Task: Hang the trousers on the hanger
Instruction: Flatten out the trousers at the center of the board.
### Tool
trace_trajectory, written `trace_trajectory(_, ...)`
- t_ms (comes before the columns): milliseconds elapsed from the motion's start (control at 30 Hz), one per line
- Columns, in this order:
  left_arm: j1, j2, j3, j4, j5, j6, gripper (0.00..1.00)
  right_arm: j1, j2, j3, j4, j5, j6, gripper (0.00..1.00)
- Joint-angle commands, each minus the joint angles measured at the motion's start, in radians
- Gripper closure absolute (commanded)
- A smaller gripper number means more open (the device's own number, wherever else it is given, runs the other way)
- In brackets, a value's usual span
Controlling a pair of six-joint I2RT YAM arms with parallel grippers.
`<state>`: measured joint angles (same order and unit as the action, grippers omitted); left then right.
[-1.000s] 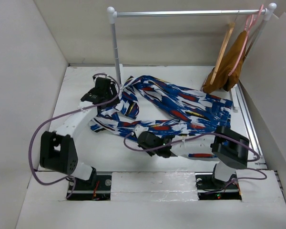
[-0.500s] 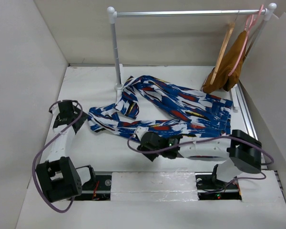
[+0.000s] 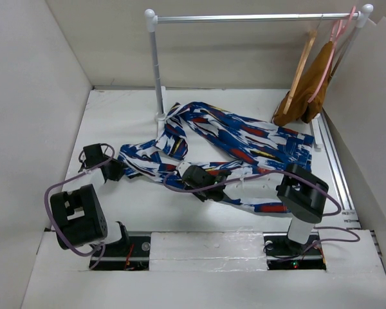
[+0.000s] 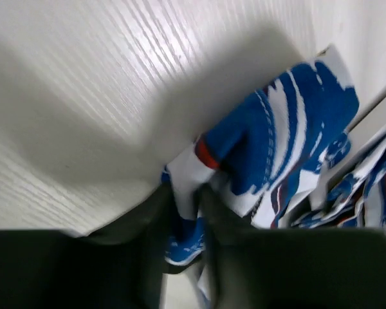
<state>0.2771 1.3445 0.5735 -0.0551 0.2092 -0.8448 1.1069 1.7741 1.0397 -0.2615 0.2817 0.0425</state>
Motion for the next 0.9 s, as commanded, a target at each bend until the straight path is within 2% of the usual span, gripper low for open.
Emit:
trace_trajectory(0, 0.001, 0.010, -0.035, 0.083, 0.041, -0.045, 0.87, -0.005, -0.034, -0.012, 0.004, 0.016, 0.019, 1.00)
trace_trajectory(33, 0.001, -0.001, -0.012, 0.071, 0.035, -0.034, 0.98, -0.005, -0.056, -0.024, -0.001, 0.011, 0.020, 1.00)
trace_trajectory(67, 0.001, -0.036, 0.011, 0.057, 0.013, -0.022, 1.00, -0.005, -0.076, -0.032, -0.021, 0.013, 0.026, 1.00)
trace_trajectory(200, 0.001, -0.183, 0.144, -0.089, -0.079, 0.064, 1.00, 0.004, -0.253, -0.104, -0.033, -0.019, -0.006, 1.00)
trace_trajectory(333, 0.001, -0.327, 0.311, -0.271, -0.198, 0.153, 1.00, -0.027, -0.441, -0.145, -0.091, -0.129, -0.062, 1.00)
trace_trajectory(433, -0.041, -0.363, 0.389, -0.407, -0.359, 0.211, 1.00, -0.027, -0.492, -0.179, -0.136, -0.234, -0.082, 1.00)
trace_trajectory(533, -0.041, -0.404, 0.379, -0.492, -0.473, 0.262, 1.00, 0.000, -0.510, -0.242, -0.119, -0.350, -0.081, 1.00)
trace_trajectory(567, -0.050, -0.428, 0.365, -0.515, -0.538, 0.263, 1.00, 0.030, -0.501, -0.263, -0.093, -0.369, -0.078, 1.00)
trace_trajectory(633, -0.085, -0.450, 0.344, -0.592, -0.647, 0.169, 0.99, 0.059, -0.473, -0.303, -0.078, -0.415, -0.073, 1.00)
trace_trajectory(667, -0.096, -0.461, 0.353, -0.607, -0.698, 0.153, 0.82, 0.091, -0.457, -0.309, -0.068, -0.423, -0.069, 1.00)
trace_trajectory(733, -0.096, -0.446, 0.408, -0.629, -0.688, 0.171, 0.74, 0.122, -0.406, -0.308, -0.074, -0.415, -0.072, 1.00)
trace_trajectory(767, -0.096, -0.436, 0.425, -0.628, -0.657, 0.182, 0.45, 0.131, -0.395, -0.303, -0.105, -0.394, -0.063, 0.98)
trace_trajectory(800, -0.096, -0.435, 0.439, -0.629, -0.653, 0.188, 0.32, 0.131, -0.384, -0.297, -0.122, -0.371, -0.055, 0.89)
trace_trajectory(833, -0.096, -0.432, 0.465, -0.640, -0.659, 0.193, 0.25, 0.131, -0.386, -0.284, -0.140, -0.339, -0.052, 0.61)
trace_trajectory(867, -0.096, -0.435, 0.474, -0.640, -0.669, 0.196, 0.17, 0.131, -0.395, -0.276, -0.174, -0.328, -0.047, 0.48)
